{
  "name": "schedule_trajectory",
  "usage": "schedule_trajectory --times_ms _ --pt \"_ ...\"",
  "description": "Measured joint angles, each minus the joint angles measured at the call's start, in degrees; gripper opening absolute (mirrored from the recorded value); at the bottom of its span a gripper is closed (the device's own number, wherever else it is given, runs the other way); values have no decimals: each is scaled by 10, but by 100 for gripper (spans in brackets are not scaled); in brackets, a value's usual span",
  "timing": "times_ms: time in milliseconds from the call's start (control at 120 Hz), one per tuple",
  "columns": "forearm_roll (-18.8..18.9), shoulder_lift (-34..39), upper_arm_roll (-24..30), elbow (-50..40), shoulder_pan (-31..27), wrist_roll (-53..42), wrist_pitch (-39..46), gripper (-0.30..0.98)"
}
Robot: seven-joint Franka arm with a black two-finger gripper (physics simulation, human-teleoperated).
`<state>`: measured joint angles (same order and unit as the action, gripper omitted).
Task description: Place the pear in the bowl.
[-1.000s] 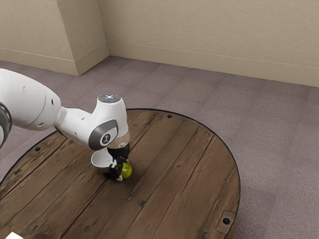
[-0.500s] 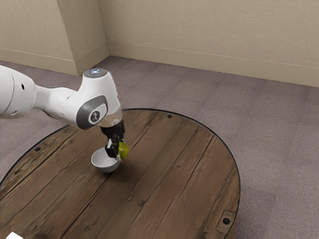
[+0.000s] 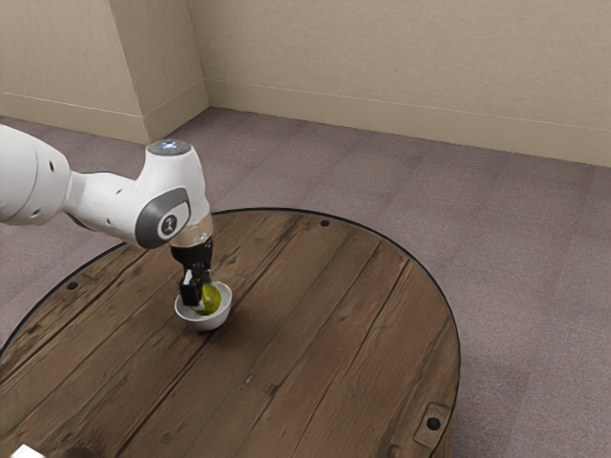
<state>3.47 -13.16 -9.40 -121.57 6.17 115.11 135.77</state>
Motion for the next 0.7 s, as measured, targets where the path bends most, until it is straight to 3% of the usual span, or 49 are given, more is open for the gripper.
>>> schedule_trajectory --times_ms 300,483,700 --pt "15 43 32 7 26 -37 -3 61" --pt "-16 144 19 16 2 -238 -52 64" --pt "-37 155 -15 264 7 -512 -279 65"
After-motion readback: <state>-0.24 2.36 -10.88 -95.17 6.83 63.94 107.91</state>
